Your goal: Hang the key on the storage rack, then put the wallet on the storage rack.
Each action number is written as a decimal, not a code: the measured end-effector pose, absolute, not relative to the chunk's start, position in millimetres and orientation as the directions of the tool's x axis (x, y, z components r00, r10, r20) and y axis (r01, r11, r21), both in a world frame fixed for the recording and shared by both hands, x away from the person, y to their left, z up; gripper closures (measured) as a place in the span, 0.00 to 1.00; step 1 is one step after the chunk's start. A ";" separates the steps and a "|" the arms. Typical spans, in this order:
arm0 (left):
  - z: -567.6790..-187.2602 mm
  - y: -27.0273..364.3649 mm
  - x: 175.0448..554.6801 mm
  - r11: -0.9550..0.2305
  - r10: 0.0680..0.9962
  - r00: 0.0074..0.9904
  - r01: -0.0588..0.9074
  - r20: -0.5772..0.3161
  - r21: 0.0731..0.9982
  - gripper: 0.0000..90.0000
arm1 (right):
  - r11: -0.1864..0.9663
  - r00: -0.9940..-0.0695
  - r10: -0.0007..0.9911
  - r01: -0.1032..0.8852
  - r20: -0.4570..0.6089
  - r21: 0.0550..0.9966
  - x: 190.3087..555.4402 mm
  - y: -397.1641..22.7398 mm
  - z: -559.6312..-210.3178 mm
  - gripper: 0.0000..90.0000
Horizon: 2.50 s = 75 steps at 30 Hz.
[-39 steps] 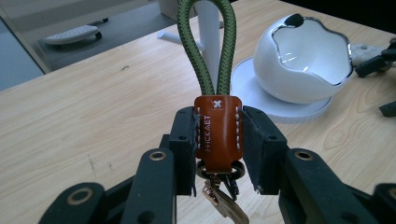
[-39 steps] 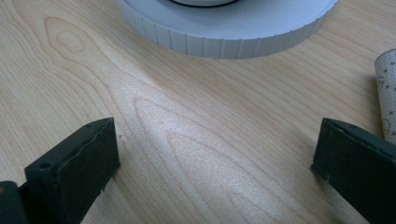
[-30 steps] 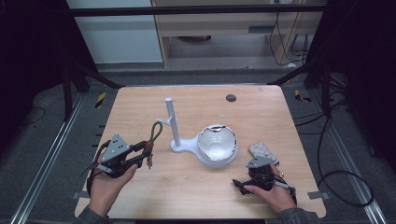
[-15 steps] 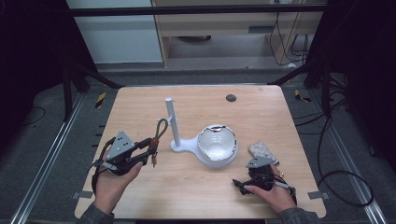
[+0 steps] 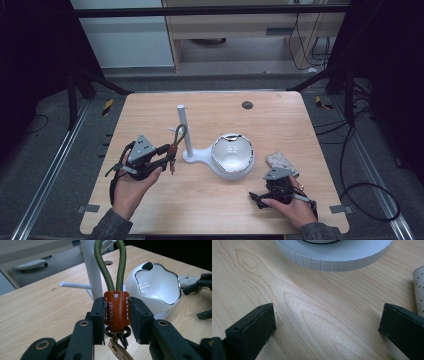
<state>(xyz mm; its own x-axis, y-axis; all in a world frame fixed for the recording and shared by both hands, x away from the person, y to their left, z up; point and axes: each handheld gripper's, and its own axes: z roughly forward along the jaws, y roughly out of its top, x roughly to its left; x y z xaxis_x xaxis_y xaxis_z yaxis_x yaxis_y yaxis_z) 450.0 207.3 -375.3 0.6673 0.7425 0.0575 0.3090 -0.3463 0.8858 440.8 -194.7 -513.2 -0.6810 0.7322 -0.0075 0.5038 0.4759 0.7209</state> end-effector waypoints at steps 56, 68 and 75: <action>-483.9 258.6 486.2 -0.372 0.829 0.560 0.548 0.002 0.749 0.07 | 0.478 -0.600 0.797 0.552 -0.071 0.683 452.2 -216.0 -454.2 0.07; -501.3 265.3 490.8 -0.396 0.855 0.518 0.616 0.028 0.681 0.06 | 0.508 -0.578 0.812 0.627 -0.084 0.591 460.5 -242.5 -442.0 0.08; -503.7 266.5 492.1 -0.393 0.856 0.517 0.617 0.025 0.682 0.04 | 0.503 -0.555 0.829 0.680 -0.075 0.533 466.2 -253.7 -440.2 0.13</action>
